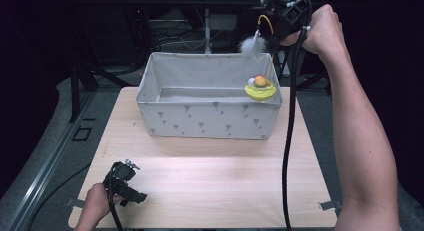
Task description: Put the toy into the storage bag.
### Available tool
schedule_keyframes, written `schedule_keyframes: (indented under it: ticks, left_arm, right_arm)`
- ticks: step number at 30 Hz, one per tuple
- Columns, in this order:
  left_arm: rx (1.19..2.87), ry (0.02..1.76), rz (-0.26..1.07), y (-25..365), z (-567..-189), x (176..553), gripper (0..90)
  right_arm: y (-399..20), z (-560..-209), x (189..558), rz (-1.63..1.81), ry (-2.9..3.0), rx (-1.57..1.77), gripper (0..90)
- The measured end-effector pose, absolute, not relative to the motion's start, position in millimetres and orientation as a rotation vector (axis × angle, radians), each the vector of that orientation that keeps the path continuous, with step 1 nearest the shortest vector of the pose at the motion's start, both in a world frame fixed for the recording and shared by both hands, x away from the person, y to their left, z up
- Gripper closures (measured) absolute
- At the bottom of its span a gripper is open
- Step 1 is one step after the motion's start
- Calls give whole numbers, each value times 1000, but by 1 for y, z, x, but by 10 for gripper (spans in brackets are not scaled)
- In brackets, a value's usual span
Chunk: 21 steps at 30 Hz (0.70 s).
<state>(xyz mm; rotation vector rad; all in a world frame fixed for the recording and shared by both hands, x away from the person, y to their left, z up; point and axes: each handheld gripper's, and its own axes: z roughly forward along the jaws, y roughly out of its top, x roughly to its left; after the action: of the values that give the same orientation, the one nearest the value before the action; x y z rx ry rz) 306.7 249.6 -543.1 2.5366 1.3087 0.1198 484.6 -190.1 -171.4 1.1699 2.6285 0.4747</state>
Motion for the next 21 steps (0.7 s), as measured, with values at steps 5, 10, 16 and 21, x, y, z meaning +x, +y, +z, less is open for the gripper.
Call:
schedule_keyframes:
  ticks: [5, 10, 16, 21]
  left_arm:
    - [2537, 1307, 120, 250, -543, 307, 45]
    - [2538, 1307, 119, 249, -543, 306, 45]
    - [2537, 1306, 119, 250, -543, 307, 45]
    - [2534, 1309, 119, 250, -543, 306, 45]
  right_arm:
    - [-190, -177, 495, 485, 2600, 1194, 883]
    - [-190, -181, 501, 509, 2568, 1207, 883]
    - [-189, -191, 512, 505, 2552, 1233, 883]
    - [-189, -203, 520, 514, 2547, 1242, 883]
